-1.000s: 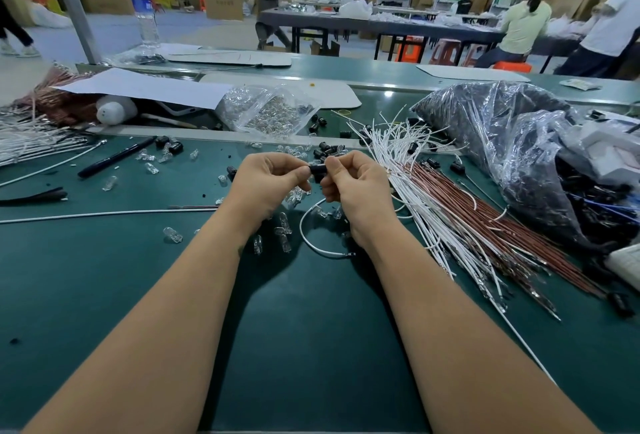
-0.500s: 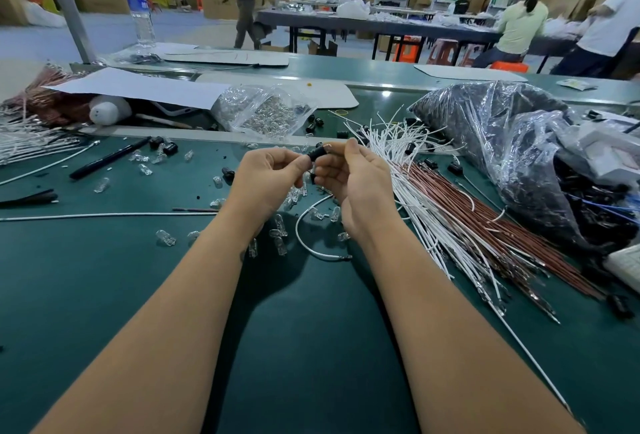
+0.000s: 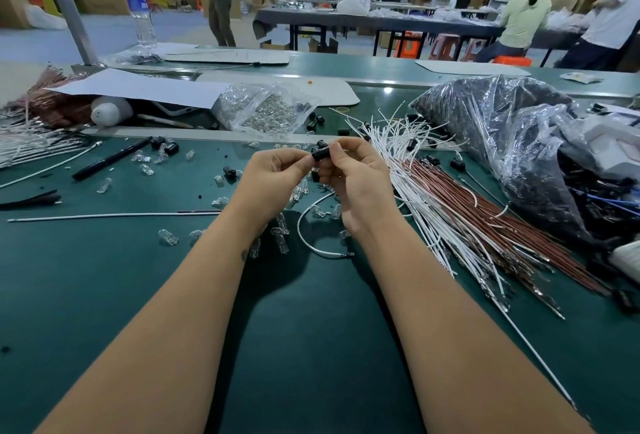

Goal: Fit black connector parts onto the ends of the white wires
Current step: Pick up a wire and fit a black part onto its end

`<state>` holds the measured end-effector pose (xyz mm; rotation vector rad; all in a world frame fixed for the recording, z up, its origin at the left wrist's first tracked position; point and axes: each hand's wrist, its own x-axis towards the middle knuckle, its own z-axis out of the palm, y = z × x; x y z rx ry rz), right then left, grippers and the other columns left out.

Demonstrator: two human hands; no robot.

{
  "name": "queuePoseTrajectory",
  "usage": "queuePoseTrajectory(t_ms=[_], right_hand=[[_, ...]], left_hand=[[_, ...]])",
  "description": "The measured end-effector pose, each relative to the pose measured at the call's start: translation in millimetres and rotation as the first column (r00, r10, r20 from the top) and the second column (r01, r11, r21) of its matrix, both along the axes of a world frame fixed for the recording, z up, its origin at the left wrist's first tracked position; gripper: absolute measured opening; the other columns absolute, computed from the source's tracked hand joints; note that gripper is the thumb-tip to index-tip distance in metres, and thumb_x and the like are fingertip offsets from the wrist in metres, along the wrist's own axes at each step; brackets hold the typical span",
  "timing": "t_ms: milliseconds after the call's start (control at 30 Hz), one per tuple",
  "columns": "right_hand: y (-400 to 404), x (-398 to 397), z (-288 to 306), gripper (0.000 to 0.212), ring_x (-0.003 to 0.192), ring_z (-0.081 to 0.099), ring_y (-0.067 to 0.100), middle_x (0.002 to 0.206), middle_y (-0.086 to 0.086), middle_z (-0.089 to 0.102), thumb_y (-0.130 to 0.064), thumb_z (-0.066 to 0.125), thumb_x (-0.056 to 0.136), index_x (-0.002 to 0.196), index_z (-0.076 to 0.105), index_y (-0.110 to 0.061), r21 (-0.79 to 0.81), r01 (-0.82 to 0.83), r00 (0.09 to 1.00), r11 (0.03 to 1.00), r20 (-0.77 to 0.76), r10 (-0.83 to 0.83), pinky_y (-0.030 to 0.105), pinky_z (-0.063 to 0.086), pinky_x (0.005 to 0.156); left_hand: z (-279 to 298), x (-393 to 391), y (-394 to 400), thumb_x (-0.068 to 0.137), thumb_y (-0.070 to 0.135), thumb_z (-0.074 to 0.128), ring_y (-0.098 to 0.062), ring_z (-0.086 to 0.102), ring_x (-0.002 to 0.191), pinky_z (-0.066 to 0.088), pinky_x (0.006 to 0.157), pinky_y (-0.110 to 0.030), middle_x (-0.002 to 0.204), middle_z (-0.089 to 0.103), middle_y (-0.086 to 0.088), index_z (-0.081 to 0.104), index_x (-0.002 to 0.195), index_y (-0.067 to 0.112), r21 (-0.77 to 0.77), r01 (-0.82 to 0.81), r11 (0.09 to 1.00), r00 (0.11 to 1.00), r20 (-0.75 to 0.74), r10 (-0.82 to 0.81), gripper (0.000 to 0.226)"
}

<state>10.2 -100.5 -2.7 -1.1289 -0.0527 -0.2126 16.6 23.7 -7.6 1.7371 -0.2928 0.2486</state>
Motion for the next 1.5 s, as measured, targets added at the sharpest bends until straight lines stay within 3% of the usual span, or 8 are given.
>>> queuePoseTrajectory(t_ms=[167, 433, 600, 900, 1067, 1233, 1367, 1500], right_hand=[[5.2, 1.7, 4.3, 0.019, 0.056, 0.056, 0.012, 0.062, 0.004, 0.061, -0.005, 0.046, 0.099, 0.091, 0.064, -0.006, 0.189, -0.052, 0.998, 0.981, -0.023, 0.057, 0.019, 0.051, 0.055], [7.5, 1.6, 4.3, 0.031, 0.066, 0.054, 0.019, 0.081, 0.008, 0.064, -0.025, 0.042, 0.102, 0.08, 0.059, -0.011, 0.12, -0.143, 0.985, 0.982, -0.075, 0.153, 0.029, 0.039, 0.053], [8.4, 0.2, 7.2, 0.06, 0.088, 0.063, 0.025, 0.088, 0.014, 0.067, -0.049, 0.028, 0.102, 0.075, 0.061, -0.005, 0.266, -0.23, 0.946, 0.936, -0.166, 0.279, 0.039, 0.045, 0.1], [16.3, -2.2, 12.1, 0.04, 0.066, 0.054, 0.024, 0.069, 0.015, 0.054, -0.026, 0.032, 0.097, 0.059, 0.037, -0.014, 0.345, -0.082, 0.977, 0.935, -0.158, 0.144, 0.03, 0.044, 0.07], [18.3, -1.9, 9.5, 0.037, 0.065, 0.054, 0.02, 0.065, 0.007, 0.058, -0.023, 0.037, 0.094, 0.057, 0.041, -0.016, 0.257, -0.034, 0.972, 0.966, -0.214, 0.091, 0.029, 0.044, 0.07], [20.0, -5.2, 7.8, 0.033, 0.07, 0.061, 0.004, 0.067, -0.006, 0.064, -0.035, 0.041, 0.102, 0.079, 0.057, -0.017, 0.109, -0.055, 0.995, 0.992, -0.081, 0.064, 0.02, 0.049, 0.078], [8.8, -9.6, 9.5, 0.019, 0.076, 0.048, 0.007, 0.086, 0.001, 0.053, -0.022, 0.044, 0.102, 0.088, 0.055, -0.016, -0.443, 0.33, 0.926, 0.833, 0.325, -0.194, 0.015, 0.04, 0.069], [0.1, -14.6, 13.1, 0.02, 0.058, 0.04, 0.005, 0.071, -0.006, 0.048, -0.029, 0.041, 0.102, 0.086, 0.051, -0.021, -0.316, 0.496, 0.856, 0.809, 0.336, -0.394, 0.021, 0.035, 0.053]], left_hand=[[0.0, -2.2, -5.5, 0.096, 0.018, 0.057, -0.002, 0.031, 0.043, 0.028, 0.045, -0.017, 0.051, 0.044, 0.008, 0.069, 0.087, 0.01, 0.066, -0.1, 0.993, 0.993, 0.071, 0.095, 0.018], [5.9, -8.6, -23.1, 0.097, 0.013, 0.052, -0.009, 0.045, 0.045, 0.039, 0.048, -0.021, 0.058, 0.057, -0.008, 0.065, 0.074, 0.003, 0.066, -0.061, 0.996, 0.998, -0.012, 0.062, 0.028], [-0.2, -9.1, -29.2, 0.095, 0.007, 0.053, -0.016, 0.057, 0.075, 0.047, 0.074, -0.031, 0.087, 0.066, -0.014, 0.071, 0.093, 0.0, 0.175, -0.072, 0.982, 0.993, 0.103, 0.054, 0.019], [-0.3, -15.4, -32.2, 0.092, -0.004, 0.053, -0.011, 0.059, 0.09, 0.045, 0.082, -0.015, 0.101, 0.068, -0.008, 0.069, 0.094, -0.006, 0.226, -0.084, 0.97, 0.957, 0.29, 0.016, 0.017], [-2.2, -14.0, -30.7, 0.093, -0.004, 0.052, -0.003, 0.05, 0.072, 0.038, 0.067, -0.014, 0.081, 0.059, 0.002, 0.066, 0.087, -0.003, 0.21, -0.019, 0.978, 0.972, 0.233, -0.032, 0.016], [7.1, -13.8, -26.3, 0.099, 0.015, 0.046, -0.007, 0.063, 0.094, 0.049, 0.082, -0.021, 0.102, 0.069, 0.008, 0.063, 0.124, 0.023, 0.298, -0.099, 0.949, 0.967, 0.253, 0.021, 0.031], [25.5, -3.8, -18.9, 0.103, 0.024, 0.037, -0.027, 0.063, 0.082, 0.052, 0.074, -0.041, 0.089, 0.068, -0.005, 0.061, 0.105, 0.012, 0.492, -0.103, 0.864, 0.957, 0.286, -0.049, 0.027], [43.6, 2.6, 8.6, 0.102, 0.026, 0.04, -0.012, 0.05, 0.063, 0.035, 0.055, -0.028, 0.068, 0.052, 0.011, 0.054, 0.087, 0.018, 0.738, -0.111, 0.665, 0.952, 0.271, -0.141, 0.023]])
